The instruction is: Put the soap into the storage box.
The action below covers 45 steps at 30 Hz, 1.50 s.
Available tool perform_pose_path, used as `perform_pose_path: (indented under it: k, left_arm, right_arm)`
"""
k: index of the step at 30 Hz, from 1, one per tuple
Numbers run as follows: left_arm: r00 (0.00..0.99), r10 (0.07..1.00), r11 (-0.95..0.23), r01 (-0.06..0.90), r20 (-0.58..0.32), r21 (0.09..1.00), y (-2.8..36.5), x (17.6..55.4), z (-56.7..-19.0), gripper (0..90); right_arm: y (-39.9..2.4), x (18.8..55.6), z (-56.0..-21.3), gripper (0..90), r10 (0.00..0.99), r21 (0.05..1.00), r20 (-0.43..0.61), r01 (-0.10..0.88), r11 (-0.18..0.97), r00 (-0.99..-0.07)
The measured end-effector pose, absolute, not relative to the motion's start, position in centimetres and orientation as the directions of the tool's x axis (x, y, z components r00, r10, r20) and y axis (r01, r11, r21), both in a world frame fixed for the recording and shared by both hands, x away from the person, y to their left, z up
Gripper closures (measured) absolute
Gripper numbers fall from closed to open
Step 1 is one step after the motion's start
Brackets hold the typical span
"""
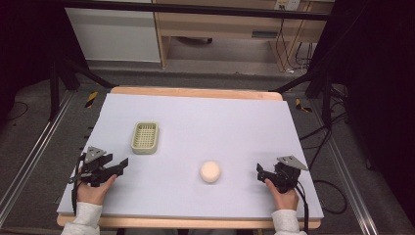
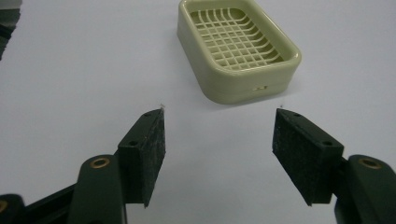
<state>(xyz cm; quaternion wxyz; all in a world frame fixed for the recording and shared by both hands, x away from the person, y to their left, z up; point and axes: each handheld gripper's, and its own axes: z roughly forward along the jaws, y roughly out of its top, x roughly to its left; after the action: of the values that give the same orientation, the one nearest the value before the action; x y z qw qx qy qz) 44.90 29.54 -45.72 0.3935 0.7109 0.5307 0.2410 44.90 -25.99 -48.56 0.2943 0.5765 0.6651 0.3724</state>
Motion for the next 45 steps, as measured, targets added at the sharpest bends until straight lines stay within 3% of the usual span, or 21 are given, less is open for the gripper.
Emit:
perform_pose_path:
  k: [45]
  left_arm:
    - [0.506,0.862,-0.272,0.526,-0.039,0.806,24.2,44.2,-45.7,32.1]
  right_arm:
    - [-25.6,45.3,-48.8,5.4,0.984,0.806,0.005,0.583,0.102,-0.179]
